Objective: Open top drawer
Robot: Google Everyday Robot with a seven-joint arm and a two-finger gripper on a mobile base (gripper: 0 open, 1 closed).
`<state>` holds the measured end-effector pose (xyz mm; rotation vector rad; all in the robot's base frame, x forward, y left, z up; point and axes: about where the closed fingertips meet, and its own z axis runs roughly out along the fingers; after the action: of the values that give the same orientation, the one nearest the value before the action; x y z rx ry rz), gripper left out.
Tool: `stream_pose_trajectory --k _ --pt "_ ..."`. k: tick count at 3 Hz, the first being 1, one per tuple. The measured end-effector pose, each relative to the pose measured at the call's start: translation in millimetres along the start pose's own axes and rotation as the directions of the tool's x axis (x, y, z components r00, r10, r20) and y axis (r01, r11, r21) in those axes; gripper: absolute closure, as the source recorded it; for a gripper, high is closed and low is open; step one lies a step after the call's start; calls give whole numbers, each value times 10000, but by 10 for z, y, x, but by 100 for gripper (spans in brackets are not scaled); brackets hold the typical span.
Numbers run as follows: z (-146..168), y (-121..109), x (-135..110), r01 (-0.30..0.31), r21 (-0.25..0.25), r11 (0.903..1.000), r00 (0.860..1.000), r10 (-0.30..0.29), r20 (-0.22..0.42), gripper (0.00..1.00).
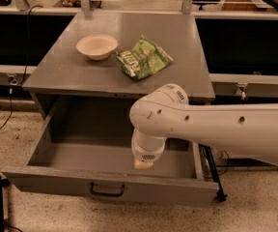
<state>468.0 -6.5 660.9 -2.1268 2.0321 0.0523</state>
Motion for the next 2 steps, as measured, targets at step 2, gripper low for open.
stream_pose_trajectory --k 2 --pt "140 69 -57 -85 -407 9991 9996 96 280 100"
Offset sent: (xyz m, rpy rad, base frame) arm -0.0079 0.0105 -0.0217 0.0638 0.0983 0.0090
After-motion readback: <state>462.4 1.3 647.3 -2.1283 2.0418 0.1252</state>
